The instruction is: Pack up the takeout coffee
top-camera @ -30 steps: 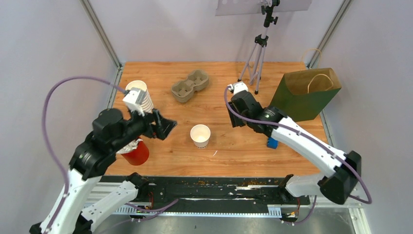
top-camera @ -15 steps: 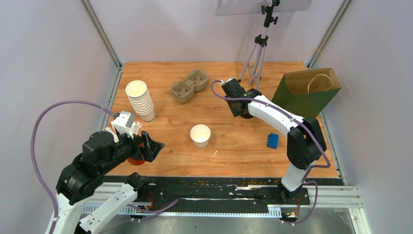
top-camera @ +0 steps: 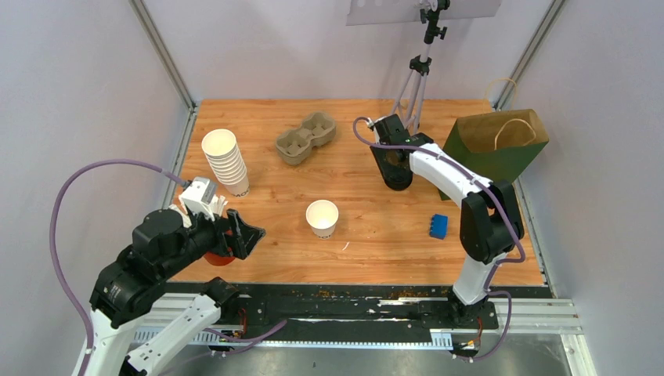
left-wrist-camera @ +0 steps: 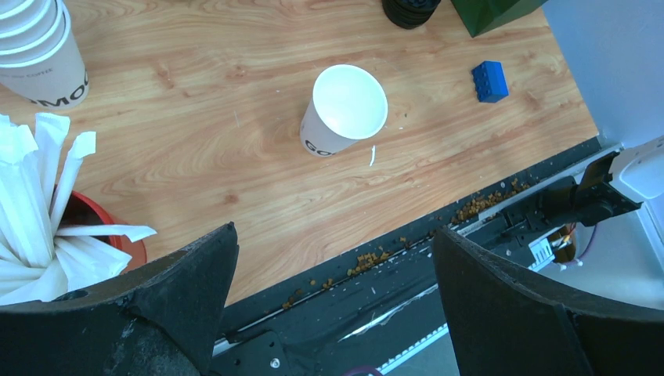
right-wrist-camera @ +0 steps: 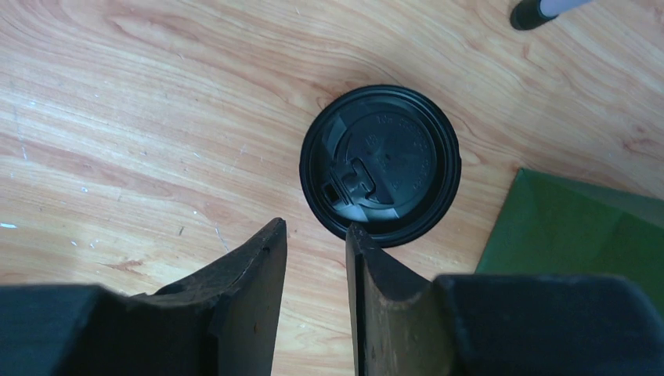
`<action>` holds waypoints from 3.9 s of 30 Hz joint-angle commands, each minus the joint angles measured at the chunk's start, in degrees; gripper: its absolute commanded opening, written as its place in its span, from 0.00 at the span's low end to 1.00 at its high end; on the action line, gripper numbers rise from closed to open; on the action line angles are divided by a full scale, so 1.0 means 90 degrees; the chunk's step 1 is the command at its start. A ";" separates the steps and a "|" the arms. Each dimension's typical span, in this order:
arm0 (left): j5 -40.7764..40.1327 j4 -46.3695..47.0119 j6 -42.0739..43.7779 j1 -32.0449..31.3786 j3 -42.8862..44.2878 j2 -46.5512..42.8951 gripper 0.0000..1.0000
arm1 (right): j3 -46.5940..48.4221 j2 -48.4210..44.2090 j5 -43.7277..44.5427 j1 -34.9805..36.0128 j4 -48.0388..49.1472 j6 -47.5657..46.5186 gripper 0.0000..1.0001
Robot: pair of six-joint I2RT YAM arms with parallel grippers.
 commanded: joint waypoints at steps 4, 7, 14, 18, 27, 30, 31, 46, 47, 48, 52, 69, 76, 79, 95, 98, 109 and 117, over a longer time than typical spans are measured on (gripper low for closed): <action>-0.0007 0.0319 0.0074 -0.0038 0.0466 0.0397 1.00 | 0.0650 0.0335 -0.0443 -0.0012 0.0033 -0.0196 0.35; -0.0003 0.0469 0.0030 -0.0035 0.0382 0.0437 1.00 | 0.0786 0.0494 -0.0447 -0.0018 0.0010 -0.0298 0.33; 0.0270 0.1110 0.0233 -0.0037 0.0229 0.0631 1.00 | 0.1174 0.0910 -0.0299 -0.0037 -0.0247 -0.0418 0.28; 0.0384 0.1349 0.0254 -0.0037 0.0068 0.0733 1.00 | 0.1241 0.1063 -0.0395 -0.0128 -0.0318 -0.0435 0.27; 0.0376 0.1678 0.0282 -0.0040 -0.0232 0.0826 1.00 | 0.1155 0.1245 -0.0541 -0.0240 -0.0262 -0.0400 0.23; 0.0376 0.1681 0.0274 -0.0034 -0.0242 0.0867 1.00 | 0.1131 0.1321 -0.0533 -0.0247 -0.0271 -0.0400 0.20; 0.0375 0.1681 0.0274 -0.0046 -0.0264 0.0869 1.00 | 0.1119 0.1325 -0.0529 -0.0242 -0.0257 -0.0396 0.20; 0.0264 0.1628 0.0316 -0.0043 -0.0327 0.0858 1.00 | 0.1190 0.1464 -0.0700 -0.0315 -0.0271 -0.0348 0.18; 0.0264 0.1632 0.0313 -0.0037 -0.0331 0.0863 1.00 | 0.1191 0.1467 -0.0700 -0.0323 -0.0266 -0.0355 0.17; 0.0271 0.1632 0.0326 -0.0037 -0.0326 0.0862 1.00 | 0.1188 0.1479 -0.0700 -0.0320 -0.0259 -0.0361 0.16; 0.0230 0.1577 0.0356 -0.0038 -0.0300 0.0863 1.00 | 0.1212 0.1478 -0.0717 -0.0345 -0.0252 -0.0363 0.14; 0.0198 0.1554 0.0342 -0.0037 -0.0244 0.0863 1.00 | 0.1302 0.1500 -0.0918 -0.0392 -0.0349 -0.0374 0.04; 0.0196 0.1545 0.0338 -0.0034 -0.0195 0.0888 1.00 | 0.1462 0.1126 -0.1002 -0.0396 -0.0598 -0.0371 0.00; 0.0210 0.1549 0.0306 -0.0042 -0.0197 0.0891 1.00 | 0.1444 0.0972 -0.0984 -0.0396 -0.0663 -0.0358 0.00; -0.0029 0.1247 0.0610 -0.0039 -0.0132 0.0936 1.00 | 0.1367 0.0797 -0.0960 -0.0403 -0.0757 -0.0393 0.20; 0.0027 0.1254 0.0571 -0.0044 -0.0182 0.0910 1.00 | 0.1414 0.0906 -0.0993 -0.0398 -0.0689 -0.0425 0.25; 0.0074 0.1242 0.0562 -0.0041 -0.0227 0.0865 1.00 | 0.1702 0.1414 -0.0812 -0.0407 -0.0733 -0.0403 0.26; 0.0064 0.1252 0.0567 -0.0038 -0.0288 0.0859 1.00 | 0.1718 0.1602 -0.0701 -0.0407 -0.0671 -0.0399 0.24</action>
